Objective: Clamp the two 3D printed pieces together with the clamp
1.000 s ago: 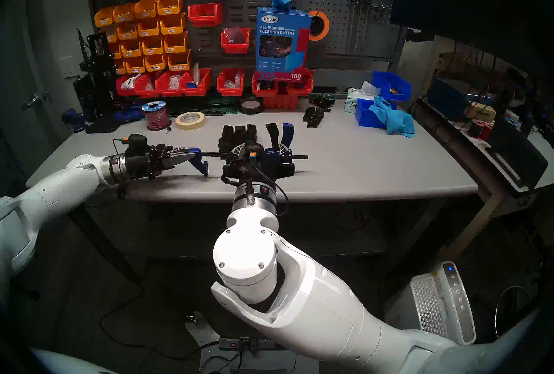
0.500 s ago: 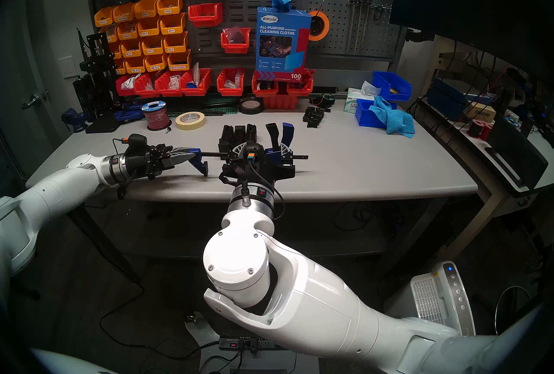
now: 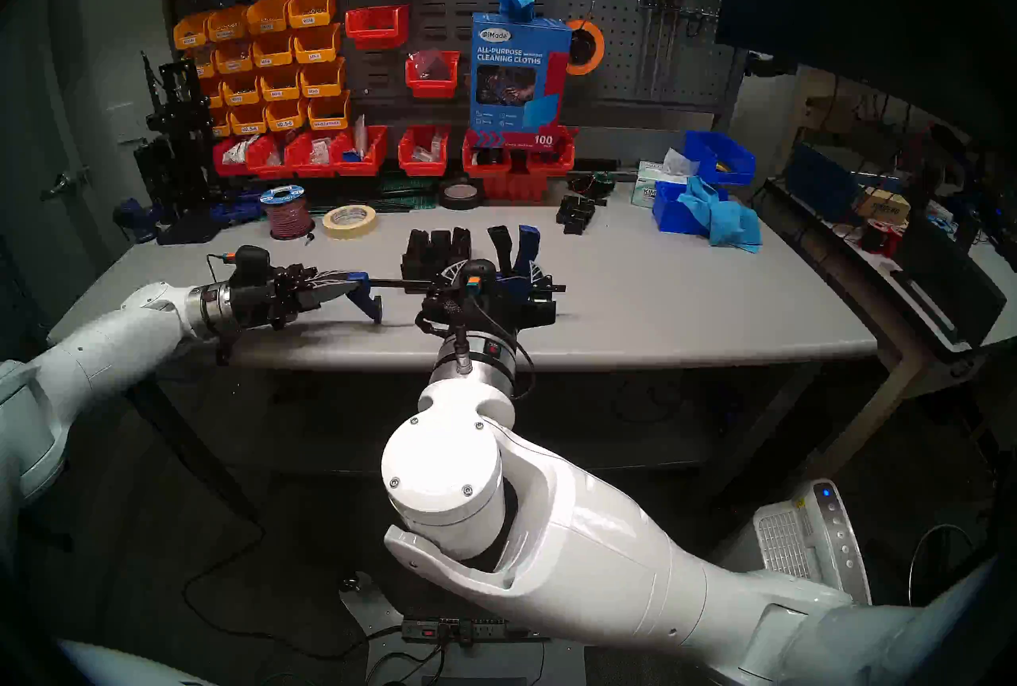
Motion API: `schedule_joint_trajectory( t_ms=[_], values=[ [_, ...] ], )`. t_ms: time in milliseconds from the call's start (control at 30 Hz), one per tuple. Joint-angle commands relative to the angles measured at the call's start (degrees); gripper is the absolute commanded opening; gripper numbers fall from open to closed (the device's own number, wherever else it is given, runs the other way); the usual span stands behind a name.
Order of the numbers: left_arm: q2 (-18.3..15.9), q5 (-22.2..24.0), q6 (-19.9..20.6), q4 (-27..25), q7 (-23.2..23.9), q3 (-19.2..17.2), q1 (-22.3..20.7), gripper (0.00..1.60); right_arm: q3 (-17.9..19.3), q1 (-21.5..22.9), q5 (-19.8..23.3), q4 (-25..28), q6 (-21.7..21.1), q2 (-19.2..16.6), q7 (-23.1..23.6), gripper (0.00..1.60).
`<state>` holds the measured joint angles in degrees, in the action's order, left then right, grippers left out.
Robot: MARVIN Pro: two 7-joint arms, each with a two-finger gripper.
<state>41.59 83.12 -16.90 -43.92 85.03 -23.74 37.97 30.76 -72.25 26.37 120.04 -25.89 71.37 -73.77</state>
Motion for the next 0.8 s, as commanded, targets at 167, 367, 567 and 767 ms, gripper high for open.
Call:
schedule_joint_trajectory(
  t_ms=[167,367,567,767],
  values=[
    [0.02,0.76,0.06,0.14,-0.03,-0.32,-1.0,0.0,3.3,4.25,2.61,-1.91,0.26,-1.13,5.56,1.6],
    [0.02,0.79,0.05,0.14,-0.03,-0.28,-1.02,0.0,3.03,5.02,3.12,-3.52,0.62,-0.04,6.78,1.6],
    [0.02,0.81,0.04,0.14,-0.03,-0.25,-1.03,0.0,2.52,5.63,3.33,-4.85,1.13,0.73,7.59,1.6],
    [0.01,0.84,0.04,0.14,-0.03,-0.22,-1.05,0.0,2.39,5.78,3.12,-5.48,1.52,1.23,7.68,1.6]
  ],
)
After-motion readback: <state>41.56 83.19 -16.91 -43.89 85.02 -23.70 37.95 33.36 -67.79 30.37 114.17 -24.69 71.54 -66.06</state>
